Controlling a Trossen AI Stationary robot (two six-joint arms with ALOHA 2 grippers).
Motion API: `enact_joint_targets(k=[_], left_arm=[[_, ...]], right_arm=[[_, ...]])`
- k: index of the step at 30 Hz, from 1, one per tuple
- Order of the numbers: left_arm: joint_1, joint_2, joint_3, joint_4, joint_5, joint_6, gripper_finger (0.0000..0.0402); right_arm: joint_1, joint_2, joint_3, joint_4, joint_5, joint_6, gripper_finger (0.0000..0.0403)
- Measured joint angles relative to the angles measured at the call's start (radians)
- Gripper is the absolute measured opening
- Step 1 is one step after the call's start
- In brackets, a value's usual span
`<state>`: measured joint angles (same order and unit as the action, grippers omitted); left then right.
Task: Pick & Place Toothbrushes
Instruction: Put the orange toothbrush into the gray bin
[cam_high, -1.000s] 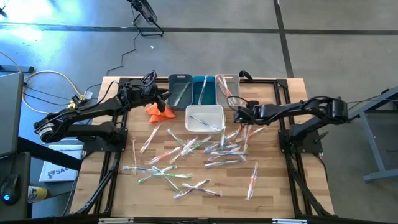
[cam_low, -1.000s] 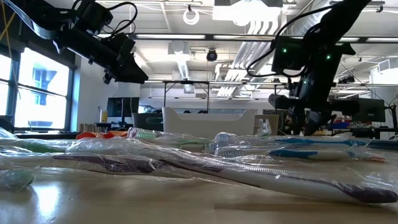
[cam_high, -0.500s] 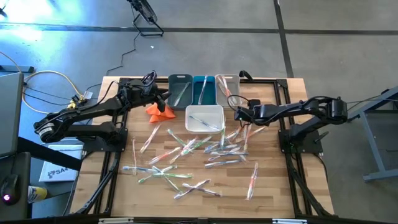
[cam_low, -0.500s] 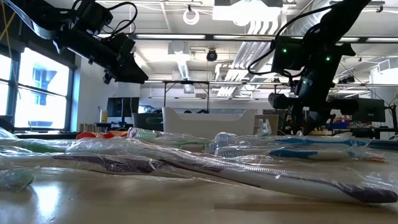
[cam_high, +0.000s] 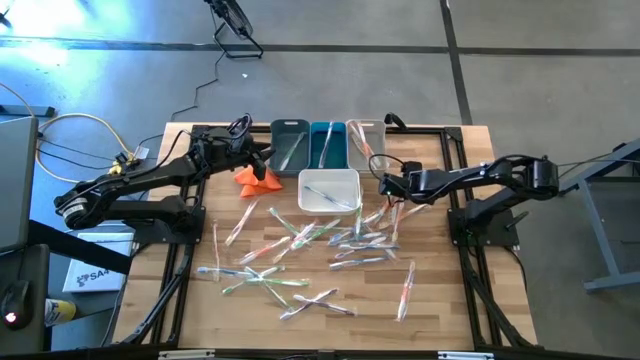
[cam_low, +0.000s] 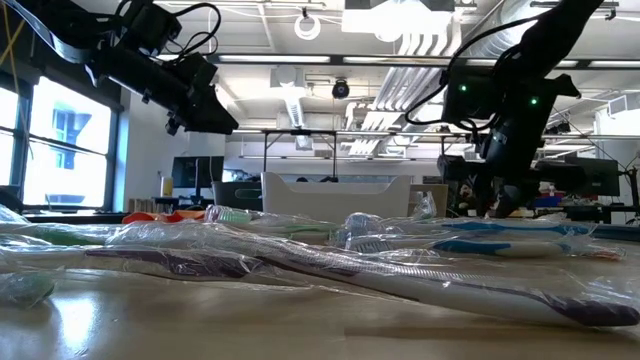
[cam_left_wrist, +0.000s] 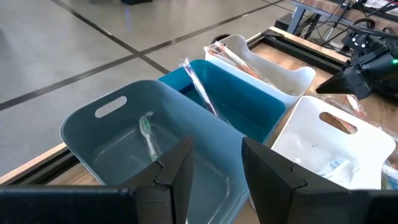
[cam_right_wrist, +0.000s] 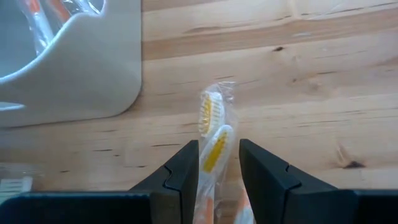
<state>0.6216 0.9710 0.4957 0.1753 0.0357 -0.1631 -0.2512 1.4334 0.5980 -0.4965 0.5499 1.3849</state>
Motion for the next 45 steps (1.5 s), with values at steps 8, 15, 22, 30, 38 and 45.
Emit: enact_joint_targets(k=[8,15,22,30,38,45], left_arm=[[0.0,0.0,0.0,-0.004,0.0,0.0,0.0133],[0.0,0.0,0.0,-0.025,0.0,0.0,0.0133],[0.0,0.0,0.0,-0.026,0.0,0.0,0.0133],[0.0,0.0,0.0,-0.029,0.0,0.0,0.0133],[0.0,0.0,0.0,-0.029,0.0,0.0,0.0133],[0.0,0.0,0.0,-0.029,0.0,0.0,0.0133]], right_arm=[[0.0,0.0,-0.013,0.0,0.004,-0.001,0.008],[0.0,0.0,-0.013,0.0,0.029,-0.026,0.0024],[0.0,0.0,-0.013,0.002,0.029,-0.063,0.0003],[0.003,-0.001,-0.013,0.025,0.054,-0.122,0.0003],[0.003,-0.005,-0.013,0.175,0.024,-0.266,0.0003],[0.007,-0.09,-0.012,0.218,0.025,-0.374,0.0003]])
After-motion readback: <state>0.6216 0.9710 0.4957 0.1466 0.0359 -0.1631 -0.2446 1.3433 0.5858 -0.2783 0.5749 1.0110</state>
